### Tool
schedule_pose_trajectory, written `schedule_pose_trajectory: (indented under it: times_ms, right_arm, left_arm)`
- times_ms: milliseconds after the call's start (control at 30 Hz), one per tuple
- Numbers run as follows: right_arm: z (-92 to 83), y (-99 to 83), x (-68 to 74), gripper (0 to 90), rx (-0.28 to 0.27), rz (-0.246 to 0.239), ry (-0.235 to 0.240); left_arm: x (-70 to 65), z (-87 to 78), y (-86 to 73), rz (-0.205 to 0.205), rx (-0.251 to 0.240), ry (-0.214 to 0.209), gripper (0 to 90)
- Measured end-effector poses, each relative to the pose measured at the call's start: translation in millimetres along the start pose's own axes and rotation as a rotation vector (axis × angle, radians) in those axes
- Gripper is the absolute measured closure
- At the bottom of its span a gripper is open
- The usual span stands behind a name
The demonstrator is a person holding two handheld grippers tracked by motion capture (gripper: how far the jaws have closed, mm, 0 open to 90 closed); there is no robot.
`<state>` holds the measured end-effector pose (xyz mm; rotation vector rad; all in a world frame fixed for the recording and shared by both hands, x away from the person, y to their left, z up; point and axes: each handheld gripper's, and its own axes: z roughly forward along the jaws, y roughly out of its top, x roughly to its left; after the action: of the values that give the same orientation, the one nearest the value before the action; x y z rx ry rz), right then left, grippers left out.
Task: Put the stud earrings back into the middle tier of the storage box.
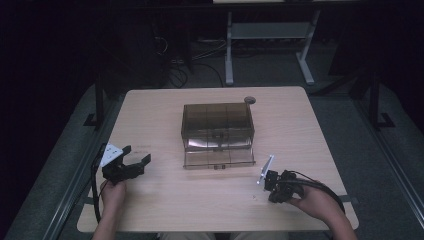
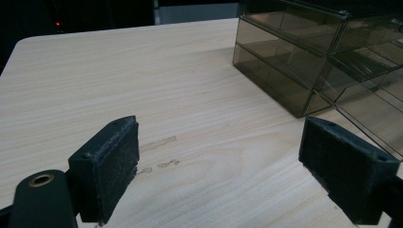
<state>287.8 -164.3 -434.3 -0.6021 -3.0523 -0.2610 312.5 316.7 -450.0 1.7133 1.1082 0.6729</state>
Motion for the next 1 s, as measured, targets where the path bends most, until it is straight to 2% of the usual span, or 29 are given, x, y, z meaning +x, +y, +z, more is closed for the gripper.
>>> schedule_pose_trajectory:
  times_ms: [267, 600, 1000]
  right_arm:
    - [-13.1, 0.3, -4.9, 85.0, -0.07, 0.015, 0.006]
    - [-28.5, 9.0, -14.6, 85.1, -0.159, 0.015, 0.025]
    - [-46.3, 28.5, -25.8, 85.0, -0.216, 0.007, 0.027]
  left_arm:
    - [0.1, -0.1, 0.0, 0.001, 0.0, 0.0, 12.8]
    - [-0.2, 0.2, -0.2, -0.002, 0.001, 0.0, 12.8]
    - [-0.2, 0.0, -0.2, -0.011, -0.002, -0.002, 12.8]
